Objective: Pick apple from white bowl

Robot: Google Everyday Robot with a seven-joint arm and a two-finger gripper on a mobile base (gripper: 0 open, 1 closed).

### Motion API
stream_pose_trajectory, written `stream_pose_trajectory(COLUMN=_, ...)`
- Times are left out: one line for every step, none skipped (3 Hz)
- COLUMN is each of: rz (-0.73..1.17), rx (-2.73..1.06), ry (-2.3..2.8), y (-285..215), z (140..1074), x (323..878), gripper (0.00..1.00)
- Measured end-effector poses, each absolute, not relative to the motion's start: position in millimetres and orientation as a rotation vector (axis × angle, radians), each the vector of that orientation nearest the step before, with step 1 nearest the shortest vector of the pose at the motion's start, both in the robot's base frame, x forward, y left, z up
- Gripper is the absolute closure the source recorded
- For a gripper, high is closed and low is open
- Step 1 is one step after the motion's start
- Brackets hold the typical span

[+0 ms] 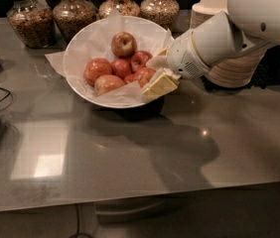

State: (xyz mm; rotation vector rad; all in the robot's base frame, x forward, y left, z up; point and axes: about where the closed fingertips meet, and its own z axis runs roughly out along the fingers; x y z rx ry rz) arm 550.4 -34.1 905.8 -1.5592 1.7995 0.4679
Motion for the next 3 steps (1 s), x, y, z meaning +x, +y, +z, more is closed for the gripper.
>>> stream_pose_trajectory(rz=0.48, rx=-1.58, ry=1.806, y=-27.2, z=898.6, x=547.0, gripper=0.37)
stream_pose_trajectory(rz=0.48, rx=-1.58, ry=1.806, y=-27.2, z=898.6, x=547.0, gripper=0.56)
stream_pose_trajectory(rz=0.48, rx=-1.58, ry=1.806, y=-27.2, z=898.6, x=547.0, gripper=0.79)
